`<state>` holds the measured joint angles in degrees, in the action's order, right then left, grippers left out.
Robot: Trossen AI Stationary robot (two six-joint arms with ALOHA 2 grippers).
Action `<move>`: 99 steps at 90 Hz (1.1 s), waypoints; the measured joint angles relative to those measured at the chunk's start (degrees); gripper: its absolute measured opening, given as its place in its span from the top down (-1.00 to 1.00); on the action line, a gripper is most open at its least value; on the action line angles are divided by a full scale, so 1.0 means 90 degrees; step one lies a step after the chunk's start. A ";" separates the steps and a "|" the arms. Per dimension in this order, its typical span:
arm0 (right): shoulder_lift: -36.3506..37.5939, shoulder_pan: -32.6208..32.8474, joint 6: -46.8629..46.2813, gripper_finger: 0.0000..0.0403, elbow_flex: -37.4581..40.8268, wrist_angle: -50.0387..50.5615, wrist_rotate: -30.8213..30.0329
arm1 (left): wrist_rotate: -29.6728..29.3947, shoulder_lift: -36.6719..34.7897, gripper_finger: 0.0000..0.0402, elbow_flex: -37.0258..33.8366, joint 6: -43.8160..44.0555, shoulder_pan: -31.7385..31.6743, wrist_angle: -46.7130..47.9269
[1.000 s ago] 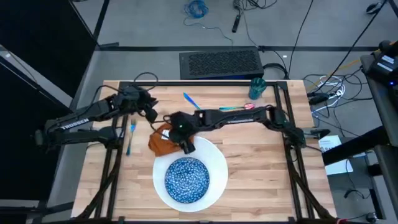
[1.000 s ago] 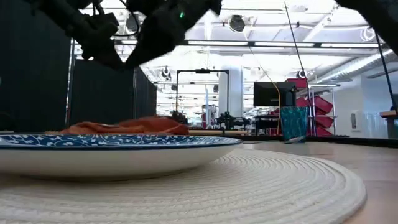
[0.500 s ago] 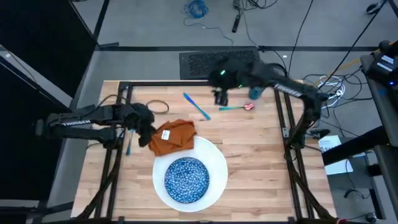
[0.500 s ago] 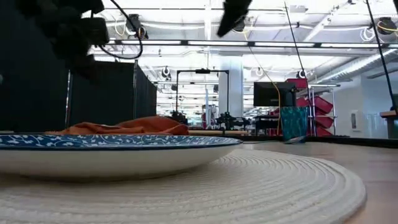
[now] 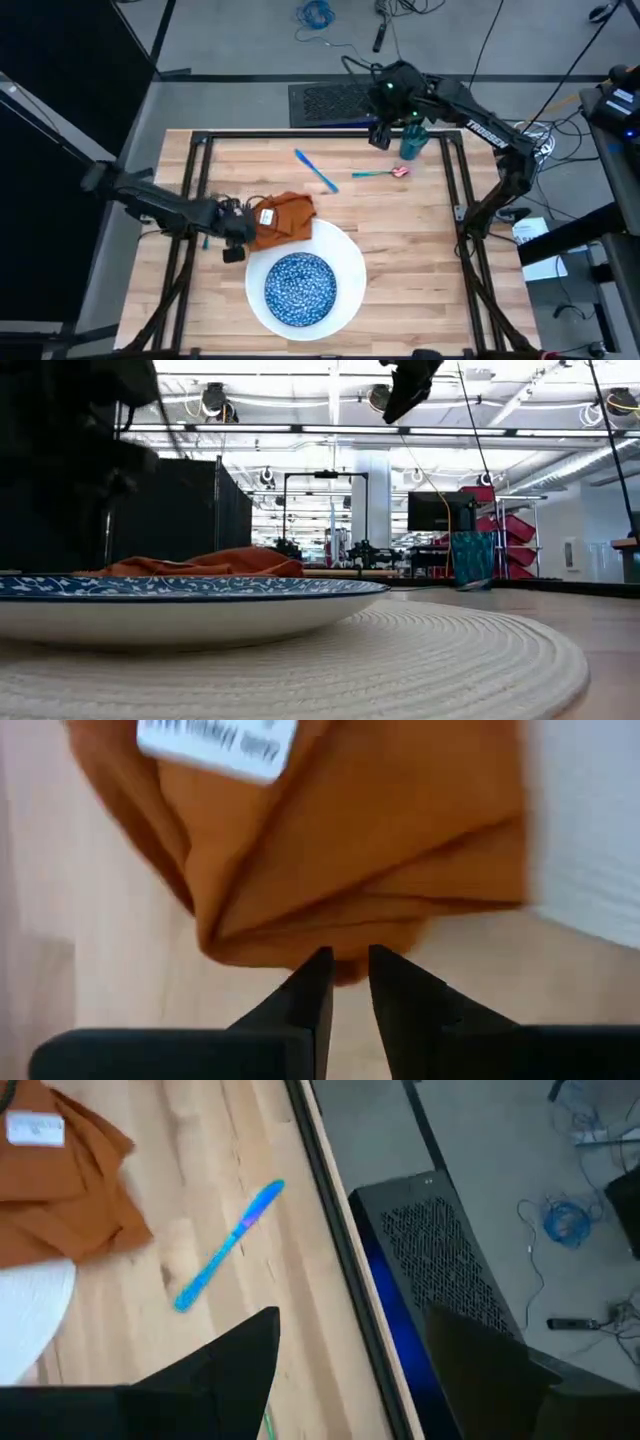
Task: Set table place
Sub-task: Fold the orange table napkin
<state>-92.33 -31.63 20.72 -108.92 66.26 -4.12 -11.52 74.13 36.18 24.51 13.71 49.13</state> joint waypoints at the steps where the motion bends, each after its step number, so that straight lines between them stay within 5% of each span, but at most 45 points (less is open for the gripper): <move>1: 0.0000 -0.0014 0.0011 -0.18 0.0000 0.0009 0.0002 | -0.0003 0.0087 0.73 0.0000 0.0093 0.0002 -0.0019; 13: 0.0000 -0.0150 0.0167 -0.18 0.0000 0.0004 0.0029 | 0.0013 0.0848 0.73 0.0021 0.1493 -0.0088 -0.0231; 24: 0.0000 -0.0316 0.0334 -0.18 0.0000 -0.0008 0.0344 | 0.0011 0.0726 0.73 0.0038 0.2469 -0.0092 -0.0228; 58: 0.0000 -0.0847 0.0653 -0.18 0.0000 -0.0122 0.0781 | -0.0340 -0.1981 0.72 0.0058 0.4707 -0.0263 0.0009; 82: 0.0000 -0.0938 0.0611 -0.18 0.0000 0.0012 0.1161 | 0.0108 -0.2413 0.47 -0.0768 0.5082 -0.0308 -0.1726; 99: 0.0000 -0.0938 0.0584 -0.18 0.0000 0.0065 0.1163 | 0.0288 -0.2315 0.25 -0.0804 0.5411 -0.0374 -0.1133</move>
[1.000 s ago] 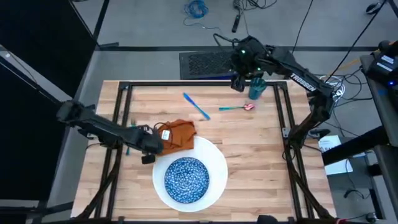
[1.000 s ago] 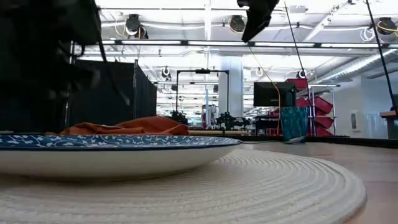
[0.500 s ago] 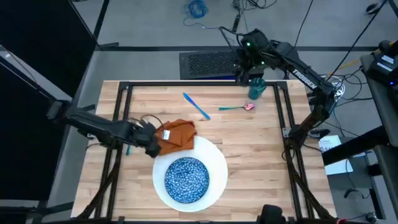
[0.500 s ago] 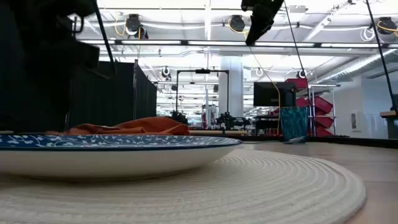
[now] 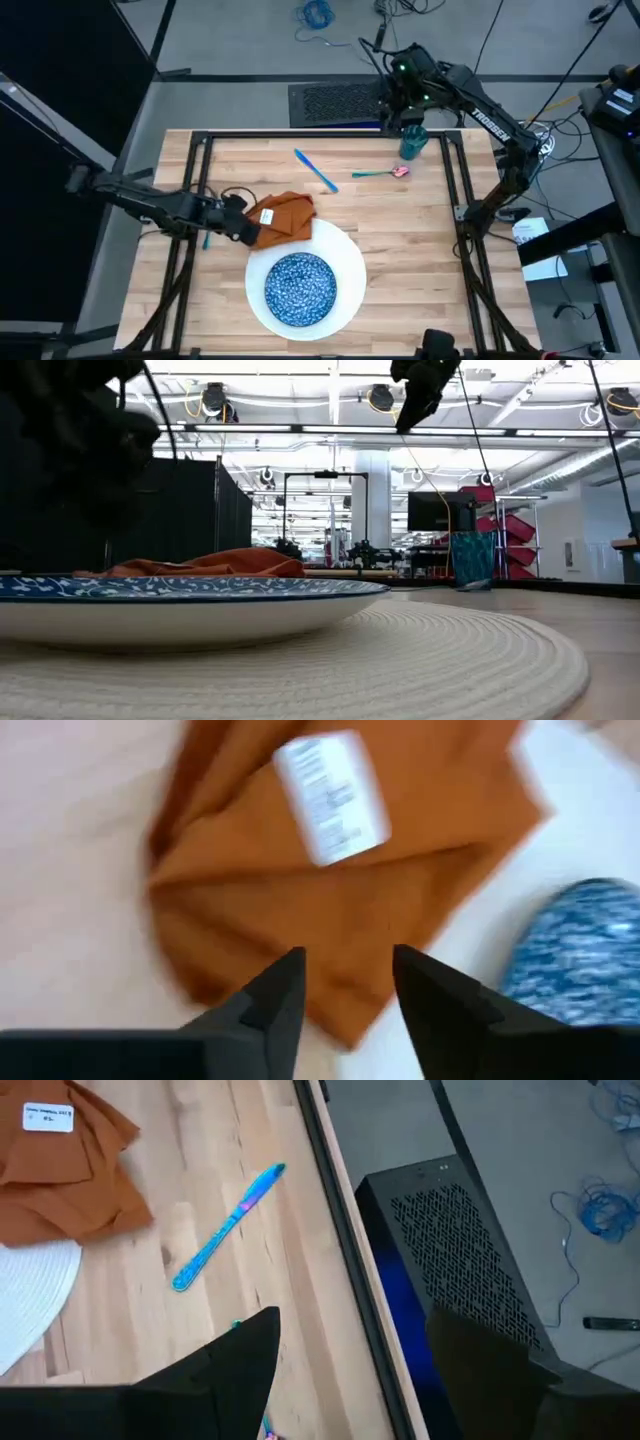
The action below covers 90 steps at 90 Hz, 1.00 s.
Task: Set table place
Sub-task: Fold the orange table napkin
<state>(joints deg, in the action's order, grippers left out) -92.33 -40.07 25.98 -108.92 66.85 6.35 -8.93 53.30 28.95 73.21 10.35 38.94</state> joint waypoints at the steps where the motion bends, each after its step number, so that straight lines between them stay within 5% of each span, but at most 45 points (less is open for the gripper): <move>1: 0.0000 0.0000 0.0000 -0.18 0.0000 -0.0001 -0.0001 | 0.0008 0.0000 0.24 0.0000 0.0000 0.0000 0.0015; 43: -0.0002 0.0002 -0.0008 -0.18 0.0000 0.0022 -0.0005 | -0.0295 0.0260 0.01 -0.0099 -0.0167 -0.0628 0.1052; 67: -0.0002 0.0002 -0.0022 -0.18 0.0000 0.0036 -0.0007 | 0.0186 0.0411 -0.14 -0.0146 -0.0865 -0.1111 -0.0110; 90: -0.0002 0.0002 -0.0024 -0.18 0.0000 0.0085 -0.0007 | 0.0068 0.0453 -0.15 -0.0146 -0.1068 -0.1289 0.0300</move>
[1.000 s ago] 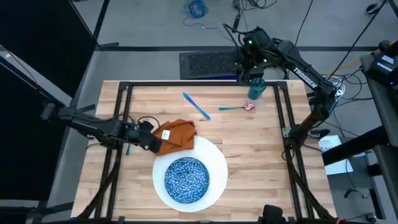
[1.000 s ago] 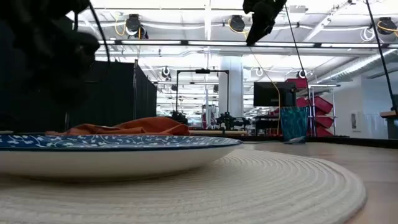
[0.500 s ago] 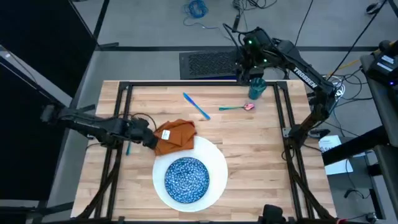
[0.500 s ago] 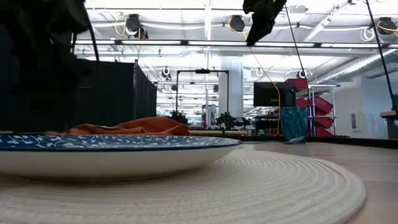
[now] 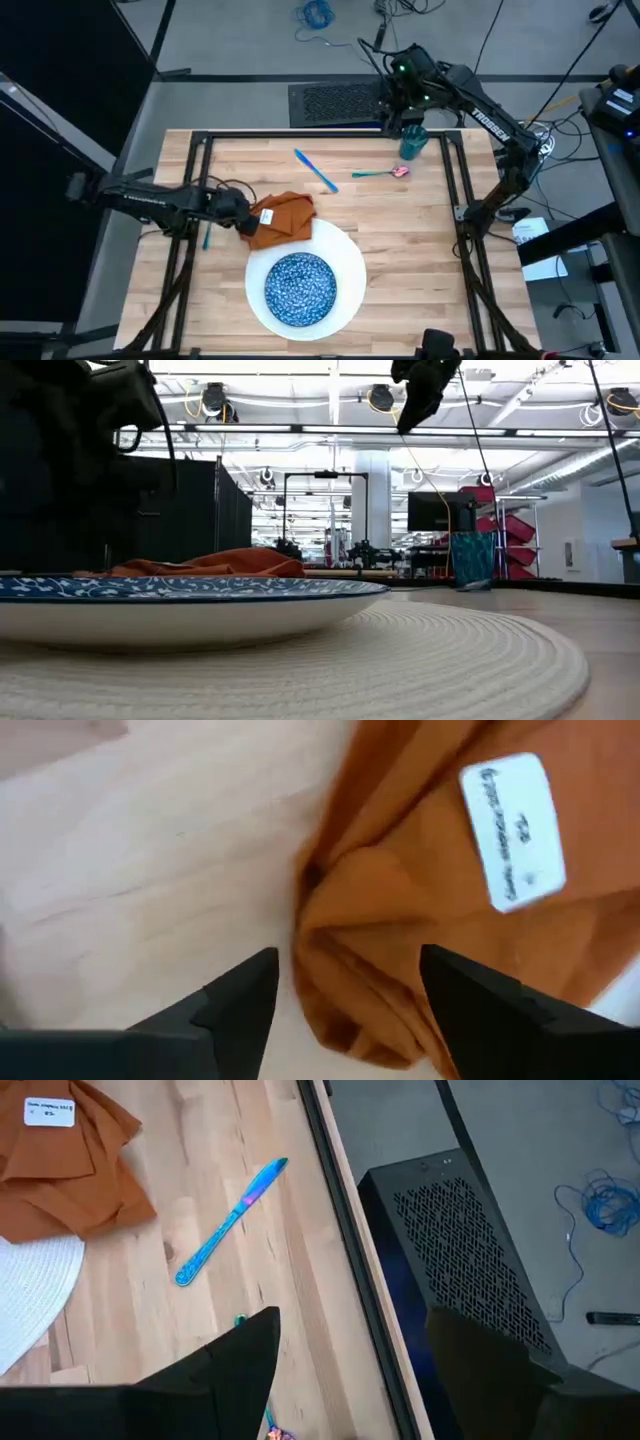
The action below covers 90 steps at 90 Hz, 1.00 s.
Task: Set table place
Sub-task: Fold the orange table napkin
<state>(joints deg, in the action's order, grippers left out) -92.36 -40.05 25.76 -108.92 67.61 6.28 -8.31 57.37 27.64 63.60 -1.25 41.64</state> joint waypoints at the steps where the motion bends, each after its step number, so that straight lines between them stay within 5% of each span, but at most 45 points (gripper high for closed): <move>1: 0.0000 0.0000 0.0001 -0.18 0.0000 0.0000 0.0000 | -0.0027 -0.0001 -0.15 0.0000 0.0000 -0.0003 -0.0006; 34: 0.0000 0.0000 0.0002 -0.18 -0.0002 0.0000 0.0000 | -0.0123 0.1124 -0.15 0.0000 -0.0560 -0.0100 -0.0497; 64: 0.0000 0.0002 0.0002 -0.18 -0.0002 0.0010 -0.0002 | 0.0473 0.1869 -0.12 0.0130 -0.1254 -0.0153 -0.1110; 73: 0.0000 0.0002 0.0007 -0.18 -0.0002 -0.0001 -0.0002 | 0.0712 0.1815 0.14 0.0369 -0.1613 -0.0151 -0.0856; 84: -0.0002 0.0000 0.0030 -0.18 -0.0002 -0.0026 -0.0010 | 0.0851 0.1625 0.82 0.0804 -0.2123 -0.0129 -0.0661; 90: -0.0002 0.0002 0.0034 -0.18 -0.0002 -0.0045 -0.0007 | 0.0665 0.1496 0.93 0.0992 -0.2421 -0.0106 -0.0564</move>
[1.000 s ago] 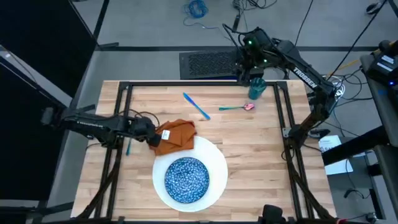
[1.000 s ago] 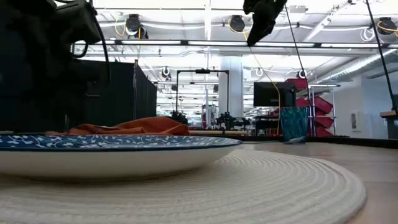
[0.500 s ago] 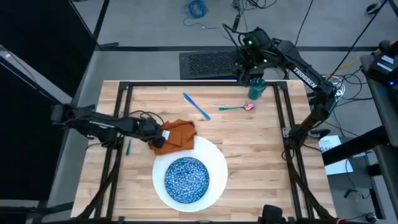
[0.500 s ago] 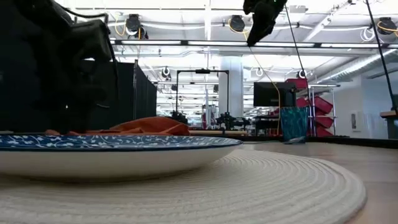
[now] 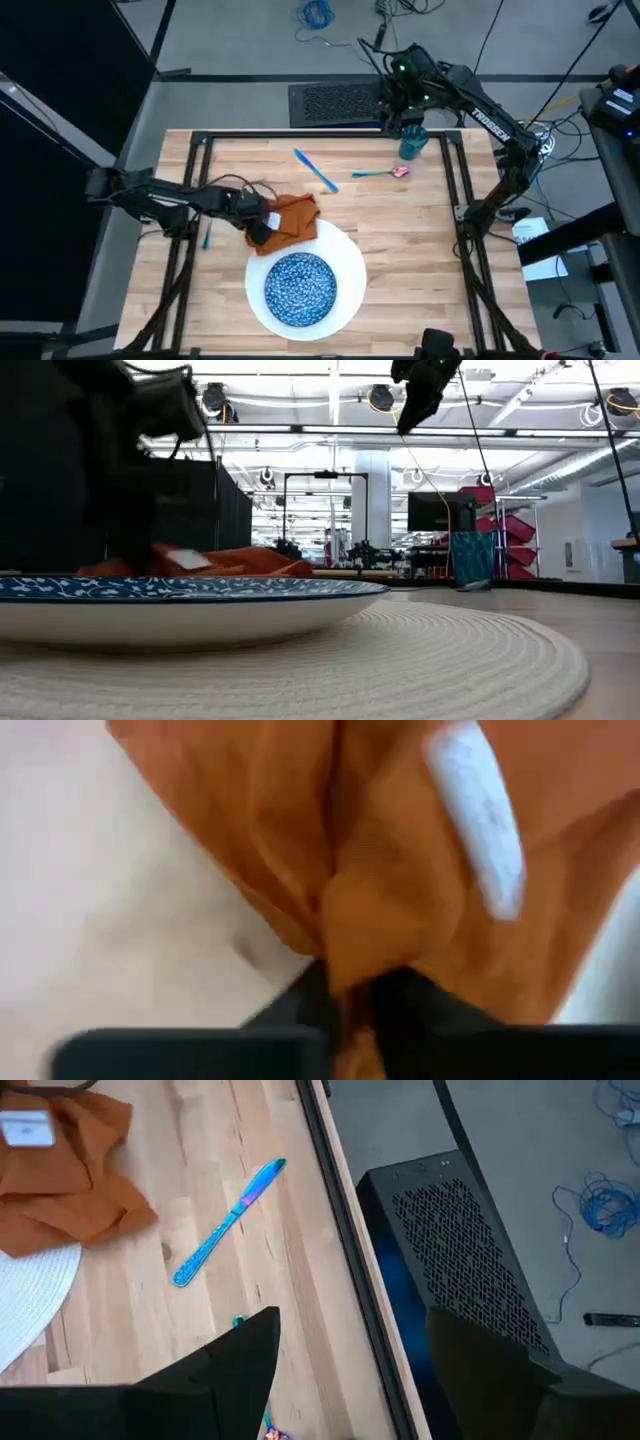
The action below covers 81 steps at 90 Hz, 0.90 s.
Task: Set table place
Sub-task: Fold the orange table napkin
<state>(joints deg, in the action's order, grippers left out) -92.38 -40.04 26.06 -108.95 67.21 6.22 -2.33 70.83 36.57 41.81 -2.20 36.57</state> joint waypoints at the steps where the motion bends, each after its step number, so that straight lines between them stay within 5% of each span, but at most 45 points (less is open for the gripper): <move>1: 0.0000 -0.0001 0.0000 -0.18 0.0000 -0.0003 0.0000 | -0.0017 -0.0016 0.94 0.0047 -0.0052 0.0002 0.0011; 15: -0.0002 -0.0006 0.0014 -0.18 -0.0002 -0.0020 -0.0005 | -0.0703 -0.0225 0.99 0.0783 -0.0537 0.0008 0.0876; 33: -0.0002 -0.0009 0.0015 -0.18 -0.0002 -0.0016 -0.0002 | -0.2653 -0.0321 0.99 0.2136 -0.0732 0.0008 0.3622; 47: -0.0002 -0.0009 0.0015 -0.18 -0.0002 -0.0016 0.0000 | -0.3119 -0.0324 1.00 0.2758 -0.0712 0.0024 0.4760; 59: -0.0002 -0.0011 0.0012 -0.18 -0.0002 -0.0016 0.0000 | -0.2952 -0.0319 1.00 0.2872 -0.0654 0.0357 0.4950; 81: -0.0002 -0.0011 -0.0034 -0.18 -0.0002 -0.0016 -0.0012 | -0.0806 0.0176 1.00 0.2874 -0.0177 0.1925 0.4505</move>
<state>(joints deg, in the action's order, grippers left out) -92.40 -40.14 25.76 -108.97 67.07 6.11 -9.59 72.42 62.43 40.21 15.13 77.11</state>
